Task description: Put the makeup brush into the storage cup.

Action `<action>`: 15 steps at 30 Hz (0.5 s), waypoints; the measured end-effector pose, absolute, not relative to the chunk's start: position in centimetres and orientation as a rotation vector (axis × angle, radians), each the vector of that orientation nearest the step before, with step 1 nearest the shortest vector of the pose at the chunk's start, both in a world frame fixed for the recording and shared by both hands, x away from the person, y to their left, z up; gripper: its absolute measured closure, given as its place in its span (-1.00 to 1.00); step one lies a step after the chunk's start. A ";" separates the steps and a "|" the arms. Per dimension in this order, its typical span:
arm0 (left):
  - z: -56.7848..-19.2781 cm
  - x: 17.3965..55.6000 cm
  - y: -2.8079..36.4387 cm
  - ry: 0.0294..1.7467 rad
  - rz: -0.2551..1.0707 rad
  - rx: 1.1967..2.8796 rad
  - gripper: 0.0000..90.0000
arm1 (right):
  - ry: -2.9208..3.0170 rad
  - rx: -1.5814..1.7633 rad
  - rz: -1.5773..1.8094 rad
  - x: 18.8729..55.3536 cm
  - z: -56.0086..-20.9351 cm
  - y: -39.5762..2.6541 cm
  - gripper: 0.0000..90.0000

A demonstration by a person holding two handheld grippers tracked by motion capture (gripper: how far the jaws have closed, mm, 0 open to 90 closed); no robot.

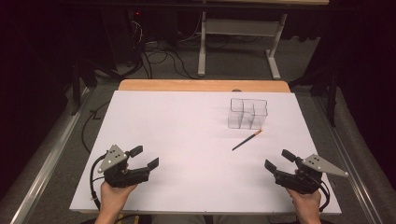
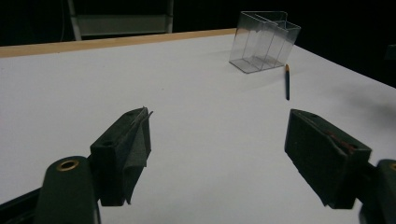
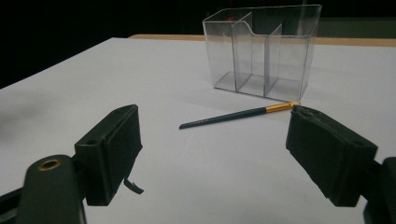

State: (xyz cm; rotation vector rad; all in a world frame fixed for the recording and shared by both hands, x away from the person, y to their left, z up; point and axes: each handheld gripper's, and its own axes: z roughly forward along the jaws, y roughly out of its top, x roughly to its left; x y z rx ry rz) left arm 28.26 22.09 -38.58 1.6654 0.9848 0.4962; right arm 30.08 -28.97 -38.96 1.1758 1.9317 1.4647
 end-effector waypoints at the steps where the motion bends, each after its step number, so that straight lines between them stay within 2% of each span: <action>1: -38.6 28.3 22.1 0.985 0.505 1.669 -0.49 | 1.932 1.176 1.463 30.1 -39.0 -28.9 -0.57; 15: -38.6 28.4 22.1 0.980 0.492 1.667 -0.51 | 1.938 1.175 1.459 30.0 -38.9 -28.6 -0.57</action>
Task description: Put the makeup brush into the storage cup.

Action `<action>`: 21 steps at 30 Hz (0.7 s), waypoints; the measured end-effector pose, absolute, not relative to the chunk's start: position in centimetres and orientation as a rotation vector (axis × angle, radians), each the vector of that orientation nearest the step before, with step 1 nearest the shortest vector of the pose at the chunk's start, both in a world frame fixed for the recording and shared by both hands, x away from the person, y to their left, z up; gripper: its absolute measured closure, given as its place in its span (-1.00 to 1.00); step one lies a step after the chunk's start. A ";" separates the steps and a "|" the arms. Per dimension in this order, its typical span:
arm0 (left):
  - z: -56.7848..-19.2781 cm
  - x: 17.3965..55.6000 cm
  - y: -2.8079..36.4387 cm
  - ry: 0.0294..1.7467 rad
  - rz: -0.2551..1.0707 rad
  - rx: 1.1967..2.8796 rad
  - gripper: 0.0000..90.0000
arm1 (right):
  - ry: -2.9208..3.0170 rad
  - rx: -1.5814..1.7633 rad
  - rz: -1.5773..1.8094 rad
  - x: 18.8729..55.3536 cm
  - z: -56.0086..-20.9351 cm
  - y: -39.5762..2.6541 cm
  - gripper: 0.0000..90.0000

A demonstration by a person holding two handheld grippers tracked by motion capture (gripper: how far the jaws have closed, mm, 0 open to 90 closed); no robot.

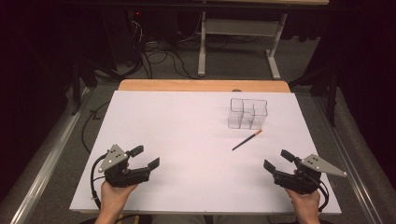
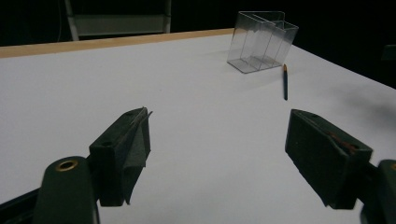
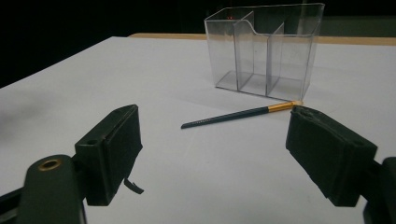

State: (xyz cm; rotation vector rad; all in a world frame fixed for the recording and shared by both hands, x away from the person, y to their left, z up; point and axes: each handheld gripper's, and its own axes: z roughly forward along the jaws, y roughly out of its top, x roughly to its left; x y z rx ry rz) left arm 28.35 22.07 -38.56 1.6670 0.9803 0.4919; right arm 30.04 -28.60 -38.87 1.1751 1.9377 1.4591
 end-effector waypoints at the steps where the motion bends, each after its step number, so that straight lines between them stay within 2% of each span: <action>1: -38.6 28.4 22.1 0.980 0.492 1.668 -0.51 | 1.949 1.170 1.456 30.1 -38.9 -28.5 -0.57; 21: -38.6 28.4 22.0 0.975 0.483 1.667 -0.53 | 1.996 1.137 1.428 30.5 -38.0 -27.1 -0.58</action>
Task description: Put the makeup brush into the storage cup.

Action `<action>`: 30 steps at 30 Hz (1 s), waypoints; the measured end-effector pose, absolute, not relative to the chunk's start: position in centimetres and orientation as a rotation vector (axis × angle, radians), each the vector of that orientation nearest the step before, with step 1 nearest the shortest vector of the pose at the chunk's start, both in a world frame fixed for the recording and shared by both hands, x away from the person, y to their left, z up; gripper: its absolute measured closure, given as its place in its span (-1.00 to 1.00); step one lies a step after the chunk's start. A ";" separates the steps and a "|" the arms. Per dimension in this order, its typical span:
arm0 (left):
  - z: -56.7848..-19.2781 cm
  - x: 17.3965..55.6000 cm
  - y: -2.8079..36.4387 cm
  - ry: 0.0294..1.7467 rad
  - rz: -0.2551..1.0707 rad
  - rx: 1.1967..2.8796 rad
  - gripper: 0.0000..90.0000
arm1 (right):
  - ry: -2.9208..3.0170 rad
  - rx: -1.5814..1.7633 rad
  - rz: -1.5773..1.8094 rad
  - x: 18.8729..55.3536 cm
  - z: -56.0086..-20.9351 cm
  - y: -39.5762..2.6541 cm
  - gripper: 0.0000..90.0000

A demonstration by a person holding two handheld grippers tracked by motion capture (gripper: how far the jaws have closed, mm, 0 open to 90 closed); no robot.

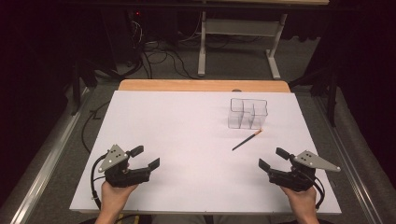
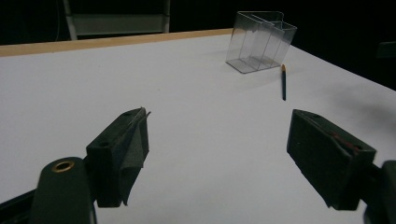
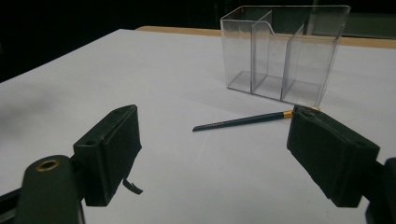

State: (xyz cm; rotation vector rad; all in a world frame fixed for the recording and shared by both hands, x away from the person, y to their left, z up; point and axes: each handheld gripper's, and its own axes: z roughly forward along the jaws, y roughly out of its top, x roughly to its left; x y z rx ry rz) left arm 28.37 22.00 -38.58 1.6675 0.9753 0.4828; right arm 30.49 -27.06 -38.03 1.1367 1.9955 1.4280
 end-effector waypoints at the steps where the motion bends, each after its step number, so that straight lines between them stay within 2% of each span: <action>1: -38.6 28.4 22.0 0.975 0.484 1.668 -0.53 | 1.996 1.137 1.428 30.5 -38.0 -27.1 -0.58; 30: -38.5 28.3 22.1 0.971 0.472 1.652 -0.57 | 1.994 1.080 1.455 31.8 -36.9 -24.8 -0.58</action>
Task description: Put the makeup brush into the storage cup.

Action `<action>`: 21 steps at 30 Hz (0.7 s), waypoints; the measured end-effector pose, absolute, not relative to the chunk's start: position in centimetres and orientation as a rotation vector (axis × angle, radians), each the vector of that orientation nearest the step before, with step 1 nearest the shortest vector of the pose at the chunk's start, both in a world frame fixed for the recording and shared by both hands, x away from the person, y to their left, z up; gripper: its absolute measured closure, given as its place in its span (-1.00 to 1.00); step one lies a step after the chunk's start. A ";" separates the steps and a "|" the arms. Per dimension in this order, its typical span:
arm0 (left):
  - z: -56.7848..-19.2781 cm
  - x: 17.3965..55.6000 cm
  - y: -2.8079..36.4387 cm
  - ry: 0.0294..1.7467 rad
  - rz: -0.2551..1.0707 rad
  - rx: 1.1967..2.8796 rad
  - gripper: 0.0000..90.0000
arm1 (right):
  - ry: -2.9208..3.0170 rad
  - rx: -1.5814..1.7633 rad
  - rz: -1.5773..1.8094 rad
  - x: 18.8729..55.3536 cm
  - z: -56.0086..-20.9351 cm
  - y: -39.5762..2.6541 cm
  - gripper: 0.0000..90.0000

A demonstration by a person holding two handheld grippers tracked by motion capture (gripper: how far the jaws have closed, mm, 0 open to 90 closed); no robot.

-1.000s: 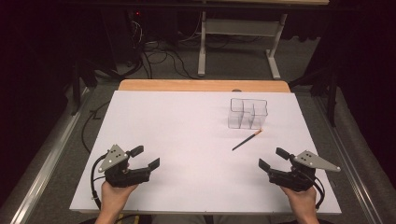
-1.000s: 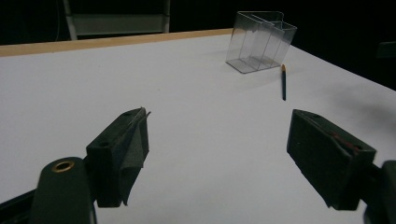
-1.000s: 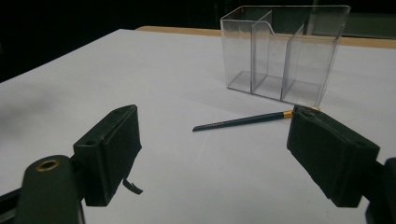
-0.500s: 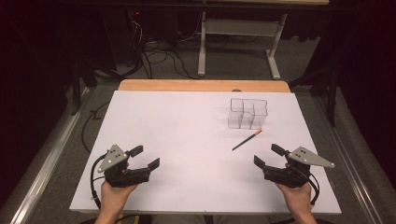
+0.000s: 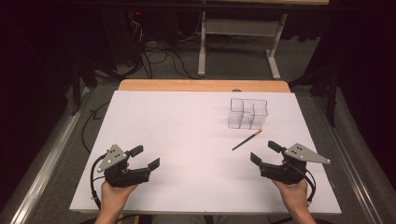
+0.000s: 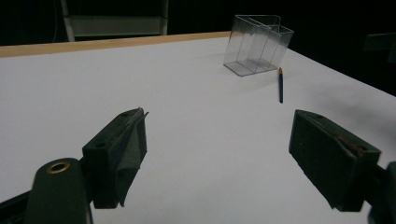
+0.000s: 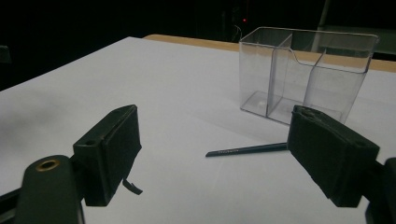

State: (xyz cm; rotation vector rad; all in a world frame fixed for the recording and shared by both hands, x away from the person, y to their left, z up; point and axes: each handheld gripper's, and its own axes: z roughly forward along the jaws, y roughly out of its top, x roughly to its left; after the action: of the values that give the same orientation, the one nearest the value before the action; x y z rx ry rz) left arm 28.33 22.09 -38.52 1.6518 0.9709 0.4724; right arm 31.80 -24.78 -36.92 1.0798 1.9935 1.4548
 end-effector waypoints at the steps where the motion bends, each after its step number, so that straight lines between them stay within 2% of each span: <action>1: -38.5 28.3 22.1 0.970 0.472 1.651 -0.57 | 1.996 1.080 1.454 31.9 -36.9 -24.6 -0.58; 21: -38.5 28.3 22.1 0.970 0.460 1.645 -0.59 | 1.969 1.089 1.459 33.0 -36.5 -24.1 -0.58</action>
State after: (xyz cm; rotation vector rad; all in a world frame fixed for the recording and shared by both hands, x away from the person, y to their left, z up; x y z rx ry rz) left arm 28.34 22.10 -38.49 1.6451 0.9699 0.4598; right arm 33.05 -24.14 -36.51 1.0888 1.9690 1.4593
